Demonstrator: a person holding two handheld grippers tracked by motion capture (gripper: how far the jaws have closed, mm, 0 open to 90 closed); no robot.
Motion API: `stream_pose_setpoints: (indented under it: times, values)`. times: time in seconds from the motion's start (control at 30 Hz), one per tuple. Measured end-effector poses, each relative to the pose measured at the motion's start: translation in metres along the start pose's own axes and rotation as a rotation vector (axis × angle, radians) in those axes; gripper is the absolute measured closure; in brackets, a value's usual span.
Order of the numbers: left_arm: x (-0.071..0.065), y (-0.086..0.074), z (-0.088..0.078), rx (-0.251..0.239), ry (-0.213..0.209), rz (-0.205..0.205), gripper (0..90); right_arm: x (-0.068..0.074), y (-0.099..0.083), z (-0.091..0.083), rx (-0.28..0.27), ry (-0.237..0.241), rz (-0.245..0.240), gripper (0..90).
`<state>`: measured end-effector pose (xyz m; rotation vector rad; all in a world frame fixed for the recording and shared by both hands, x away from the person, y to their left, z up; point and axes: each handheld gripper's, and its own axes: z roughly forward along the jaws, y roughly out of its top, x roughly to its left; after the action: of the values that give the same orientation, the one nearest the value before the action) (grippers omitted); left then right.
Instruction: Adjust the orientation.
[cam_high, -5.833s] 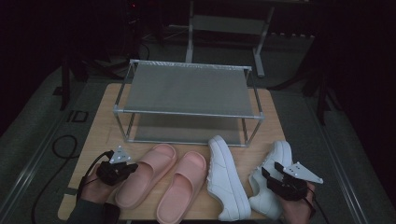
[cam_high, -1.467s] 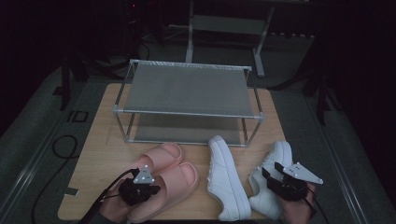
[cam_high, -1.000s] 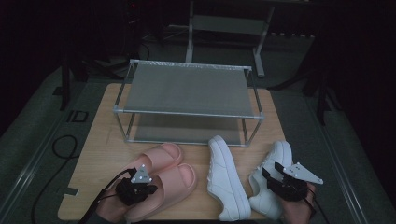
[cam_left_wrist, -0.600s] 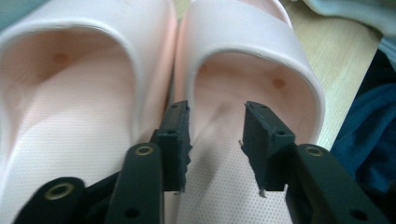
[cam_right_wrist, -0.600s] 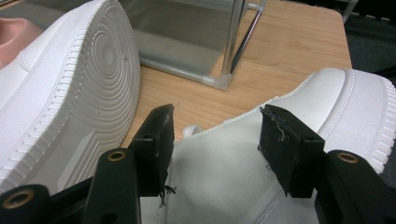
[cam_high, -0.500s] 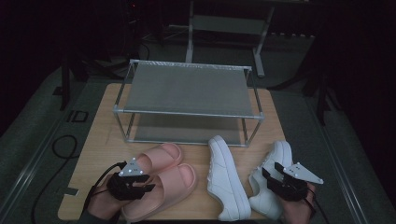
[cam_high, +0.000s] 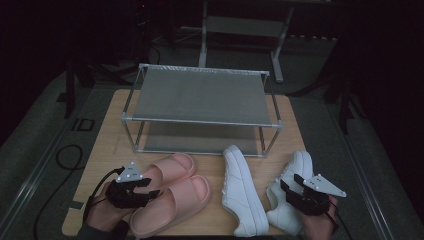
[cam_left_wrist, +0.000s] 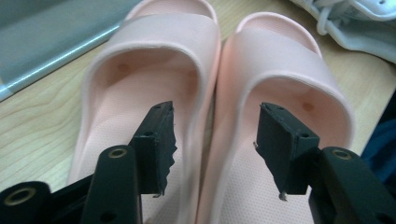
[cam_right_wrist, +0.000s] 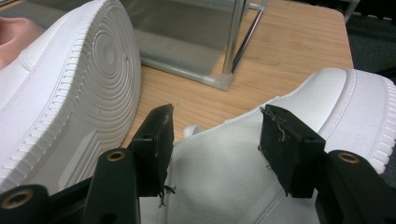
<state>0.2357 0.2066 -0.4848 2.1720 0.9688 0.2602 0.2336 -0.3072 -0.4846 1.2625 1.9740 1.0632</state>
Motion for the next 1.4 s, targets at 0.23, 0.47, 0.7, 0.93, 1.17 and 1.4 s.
stream_pose_setpoints:
  times: [0.23,0.47,0.7,0.93,1.17,1.4]
  values:
    - [0.003,0.001,0.002,-0.003,0.000,-0.016,44.5,0.000,0.000,0.000,0.000,0.002,0.001,43.7]
    - [0.006,0.006,0.007,0.001,0.003,-0.004,45.1,0.000,-0.001,-0.001,-0.003,0.001,0.002,43.5]
    - [0.006,0.007,0.010,0.001,0.001,0.000,43.3,0.000,-0.001,0.000,-0.004,0.004,0.003,43.6]
    - [0.002,0.009,0.011,-0.011,0.019,0.009,39.5,0.000,-0.001,0.000,-0.004,0.005,0.003,43.4]
    - [-0.001,0.010,0.017,0.011,0.021,0.019,32.8,0.000,-0.001,0.000,-0.004,0.004,0.003,43.4]
    - [-0.004,0.011,0.021,0.011,0.019,0.028,25.0,0.000,-0.001,0.000,-0.003,0.003,0.002,43.3]
